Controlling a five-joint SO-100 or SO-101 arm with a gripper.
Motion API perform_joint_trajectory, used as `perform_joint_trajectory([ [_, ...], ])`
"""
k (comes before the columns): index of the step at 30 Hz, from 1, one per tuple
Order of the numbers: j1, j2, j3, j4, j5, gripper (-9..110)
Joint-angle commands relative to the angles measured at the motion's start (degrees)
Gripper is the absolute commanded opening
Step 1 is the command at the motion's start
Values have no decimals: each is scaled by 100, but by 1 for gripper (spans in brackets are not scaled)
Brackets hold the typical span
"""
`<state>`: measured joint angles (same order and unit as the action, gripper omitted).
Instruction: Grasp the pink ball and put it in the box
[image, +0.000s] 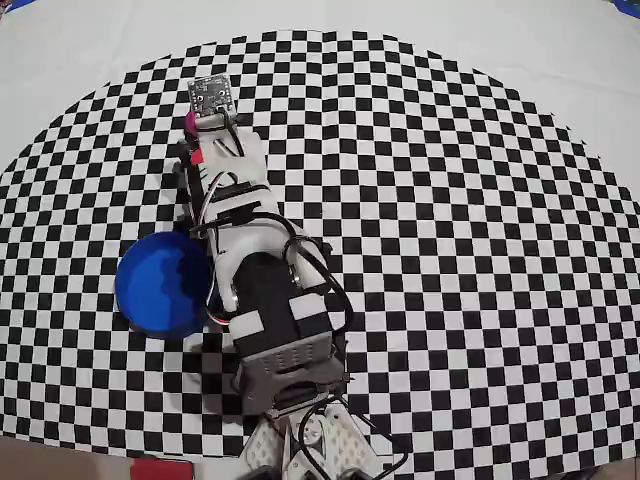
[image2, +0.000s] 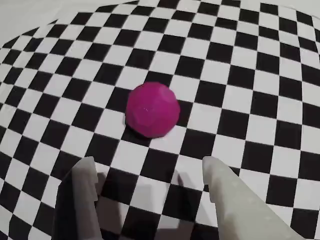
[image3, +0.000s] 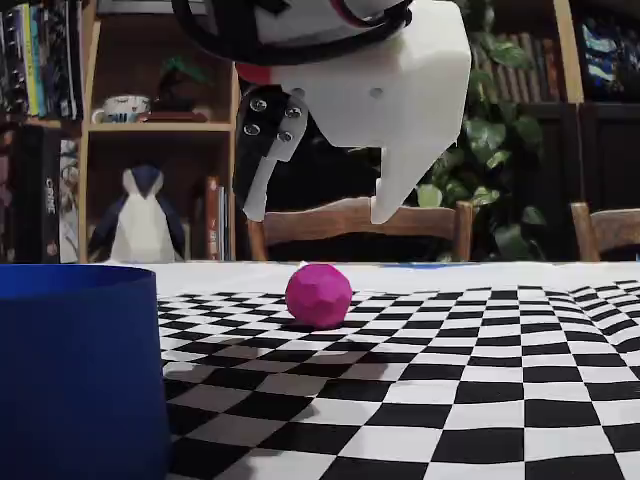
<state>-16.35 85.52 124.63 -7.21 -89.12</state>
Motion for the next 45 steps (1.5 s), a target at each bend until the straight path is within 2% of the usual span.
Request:
perform_joint_trajectory([
  [1, -53, -88, -378, -62, 35, 24],
  [45, 53, -1617, -1872, -62, 35, 24],
])
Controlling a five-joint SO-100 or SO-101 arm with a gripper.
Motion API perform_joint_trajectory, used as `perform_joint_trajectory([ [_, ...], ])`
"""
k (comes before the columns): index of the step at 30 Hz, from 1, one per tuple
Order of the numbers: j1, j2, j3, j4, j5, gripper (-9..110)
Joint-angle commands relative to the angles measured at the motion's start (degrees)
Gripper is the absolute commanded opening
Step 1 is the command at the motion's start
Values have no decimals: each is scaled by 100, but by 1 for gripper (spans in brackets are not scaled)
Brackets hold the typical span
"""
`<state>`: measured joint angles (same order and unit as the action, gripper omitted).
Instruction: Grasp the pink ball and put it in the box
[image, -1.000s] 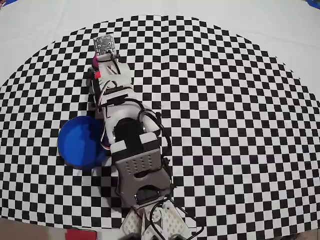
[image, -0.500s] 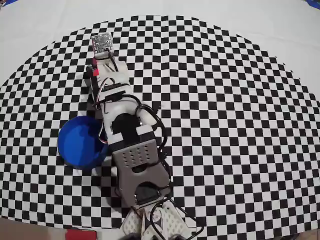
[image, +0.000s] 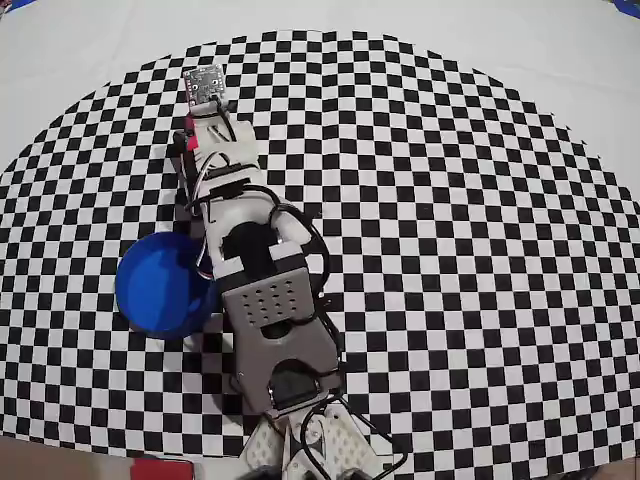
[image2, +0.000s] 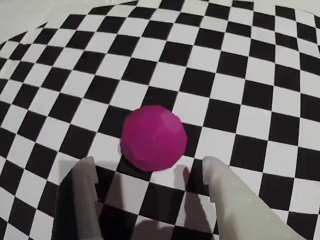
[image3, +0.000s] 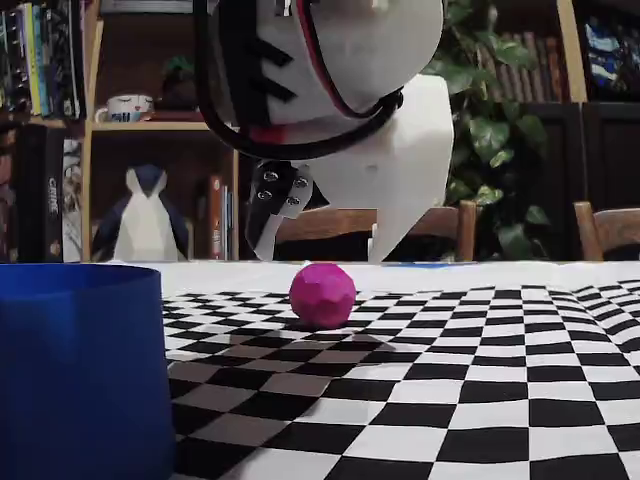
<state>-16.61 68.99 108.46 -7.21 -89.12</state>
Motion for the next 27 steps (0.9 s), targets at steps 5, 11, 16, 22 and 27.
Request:
perform_joint_trajectory([
  [5, 105, -79, -387, -62, 35, 24],
  [11, 141, -211, -519, -62, 35, 24],
  [16, 176, -360, -686, -62, 35, 24],
  [22, 193, -475, -809, -53, 35, 24],
  [27, 167, -483, -809, -53, 35, 24],
])
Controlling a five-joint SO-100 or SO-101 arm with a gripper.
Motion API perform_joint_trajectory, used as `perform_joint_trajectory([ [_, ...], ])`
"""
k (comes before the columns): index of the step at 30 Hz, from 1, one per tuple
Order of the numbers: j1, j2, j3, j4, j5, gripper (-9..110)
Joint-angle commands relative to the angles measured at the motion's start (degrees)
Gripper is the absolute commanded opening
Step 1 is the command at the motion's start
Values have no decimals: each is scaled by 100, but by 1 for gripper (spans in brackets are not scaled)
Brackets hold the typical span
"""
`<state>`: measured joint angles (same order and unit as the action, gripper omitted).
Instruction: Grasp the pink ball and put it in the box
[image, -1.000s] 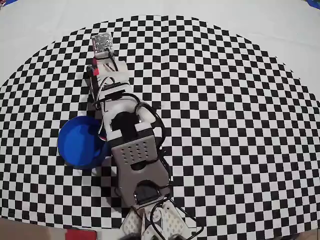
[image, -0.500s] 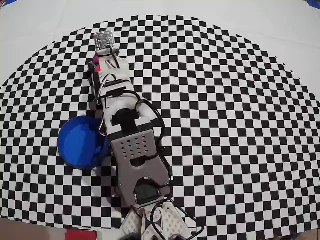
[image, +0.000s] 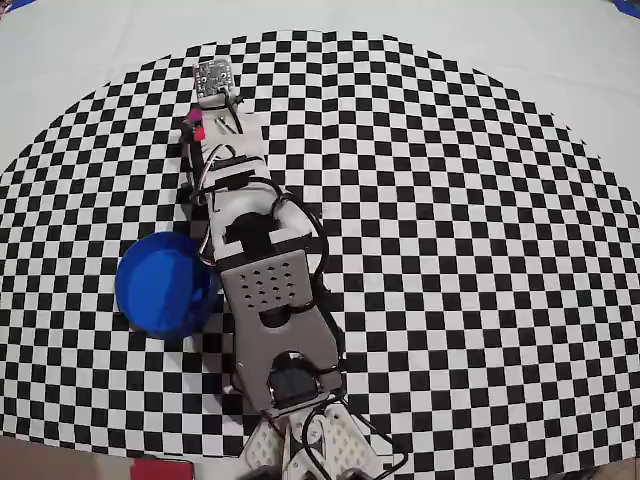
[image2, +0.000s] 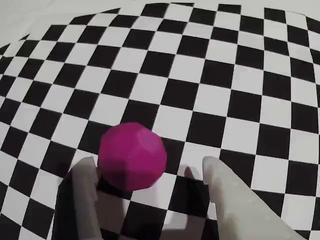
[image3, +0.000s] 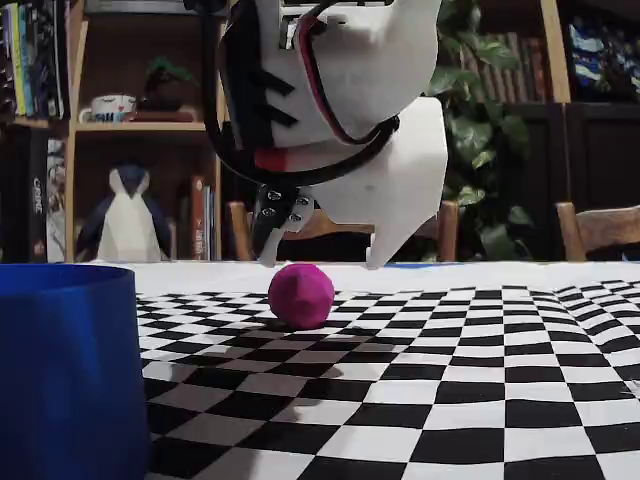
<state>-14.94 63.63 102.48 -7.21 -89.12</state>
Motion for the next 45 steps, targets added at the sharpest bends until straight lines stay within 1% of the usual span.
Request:
perform_joint_trajectory([
  [1, -9, 53, -211, -53, 35, 24],
  [20, -62, -35, -237, -44, -35, 26],
  [45, -97, -519, -896, 79, -26, 26],
])
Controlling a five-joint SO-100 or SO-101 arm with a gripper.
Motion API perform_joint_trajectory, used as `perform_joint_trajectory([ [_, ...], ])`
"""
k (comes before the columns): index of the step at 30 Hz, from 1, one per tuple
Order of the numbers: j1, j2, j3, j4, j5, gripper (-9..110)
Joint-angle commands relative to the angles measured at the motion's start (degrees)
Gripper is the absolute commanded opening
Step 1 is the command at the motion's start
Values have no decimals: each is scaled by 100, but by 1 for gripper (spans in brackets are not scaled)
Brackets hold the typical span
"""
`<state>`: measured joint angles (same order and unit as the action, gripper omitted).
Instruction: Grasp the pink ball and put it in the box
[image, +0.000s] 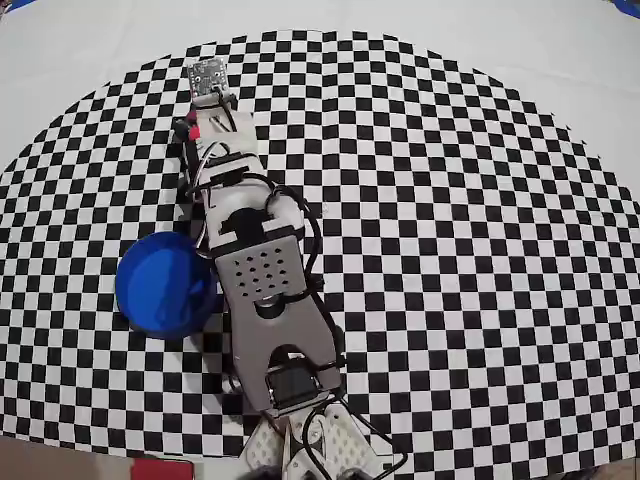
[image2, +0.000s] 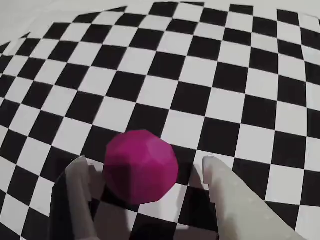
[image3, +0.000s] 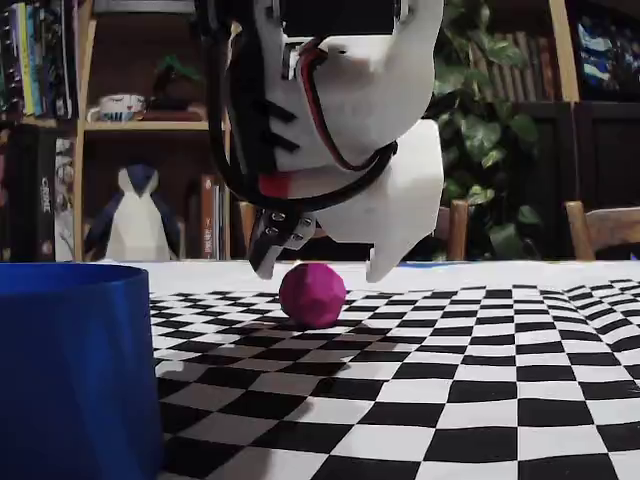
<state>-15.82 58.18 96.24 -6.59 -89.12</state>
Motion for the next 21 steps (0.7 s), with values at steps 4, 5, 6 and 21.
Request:
perform_joint_trajectory([
  [4, 0, -35, -334, 18, -26, 26],
  [5, 9, -53, -352, 26, -35, 26],
  [6, 9, -70, -378, 26, -35, 26],
  [21, 9, -220, -554, 79, -26, 26],
])
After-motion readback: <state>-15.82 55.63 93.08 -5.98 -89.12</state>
